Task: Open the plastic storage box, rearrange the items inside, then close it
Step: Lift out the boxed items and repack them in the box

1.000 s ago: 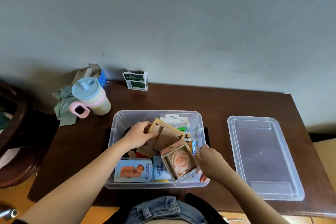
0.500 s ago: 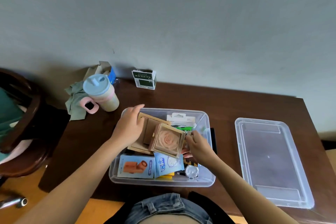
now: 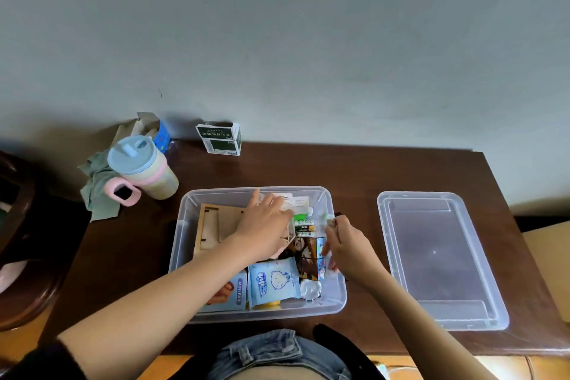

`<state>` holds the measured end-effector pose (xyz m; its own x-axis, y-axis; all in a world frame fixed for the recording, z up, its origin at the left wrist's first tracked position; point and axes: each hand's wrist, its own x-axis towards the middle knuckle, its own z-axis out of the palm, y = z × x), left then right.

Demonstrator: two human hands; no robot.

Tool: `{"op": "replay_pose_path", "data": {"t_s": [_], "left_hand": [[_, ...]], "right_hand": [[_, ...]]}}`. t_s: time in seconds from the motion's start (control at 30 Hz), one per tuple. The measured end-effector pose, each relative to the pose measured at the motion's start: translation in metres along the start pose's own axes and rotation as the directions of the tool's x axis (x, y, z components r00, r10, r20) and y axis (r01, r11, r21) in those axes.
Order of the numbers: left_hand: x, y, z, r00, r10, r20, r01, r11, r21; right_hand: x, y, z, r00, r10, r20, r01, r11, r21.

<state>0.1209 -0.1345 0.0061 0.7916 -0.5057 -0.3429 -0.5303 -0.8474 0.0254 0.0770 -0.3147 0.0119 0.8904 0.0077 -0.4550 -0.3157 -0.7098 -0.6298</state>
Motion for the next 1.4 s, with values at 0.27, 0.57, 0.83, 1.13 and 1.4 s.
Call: {"op": "replay_pose_path", "data": {"t_s": [0.27, 0.57, 0.83, 1.13, 1.4], "left_hand": [[0.023, 0.055, 0.01, 0.968, 0.174, 0.179, -0.18, 0.983, 0.019], [0.038, 0.045, 0.002, 0.834, 0.322, 0.447, -0.428, 0.89, 0.157], [0.009, 0.024, 0.008, 0.879, 0.464, 0.107, -0.475, 0.871, 0.126], [-0.078, -0.018, 0.007, 0.958, 0.245, -0.151, -0.288, 0.828, -0.481], [-0.116, -0.064, 0.014, 0.949, -0.297, -0.107, 0.021, 0.398, -0.917]], "right_hand": [[-0.004, 0.029, -0.013, 0.998, 0.05, -0.03, -0.052, 0.995, -0.085], [-0.007, 0.025, -0.013, 1.0, 0.019, 0.006, -0.018, 0.989, -0.145], [0.0, 0.017, -0.017, 1.0, 0.0, 0.023, 0.005, 0.976, -0.217], [0.016, -0.008, -0.015, 0.992, -0.097, 0.08, 0.121, 0.911, -0.394], [0.024, -0.02, 0.008, 0.967, -0.074, 0.244, 0.188, 0.855, -0.484]]}}
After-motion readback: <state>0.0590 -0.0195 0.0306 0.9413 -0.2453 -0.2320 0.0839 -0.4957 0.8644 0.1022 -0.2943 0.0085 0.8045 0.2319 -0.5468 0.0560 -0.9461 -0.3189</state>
